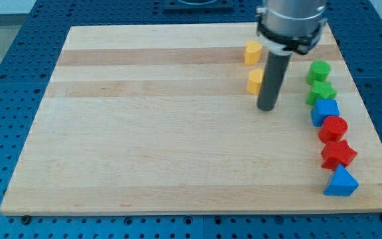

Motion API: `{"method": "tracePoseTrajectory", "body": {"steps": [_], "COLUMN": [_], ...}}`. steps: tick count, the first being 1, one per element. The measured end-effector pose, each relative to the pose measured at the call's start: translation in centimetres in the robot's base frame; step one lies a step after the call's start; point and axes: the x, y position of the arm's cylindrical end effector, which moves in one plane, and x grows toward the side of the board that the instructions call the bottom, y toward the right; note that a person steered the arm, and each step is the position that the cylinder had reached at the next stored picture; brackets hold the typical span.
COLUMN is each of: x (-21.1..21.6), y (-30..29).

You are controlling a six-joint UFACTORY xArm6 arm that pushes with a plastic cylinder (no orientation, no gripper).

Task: Push the yellow hexagon to the bottom right of the yellow heart

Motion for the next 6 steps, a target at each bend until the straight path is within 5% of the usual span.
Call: {"method": "tracePoseTrajectory", "body": {"steps": [2, 3, 4, 6], "x": [-11.5, -12.2, -12.1, -2.1], "y": [-0.8, -0.9, -1.5, -1.1]}}
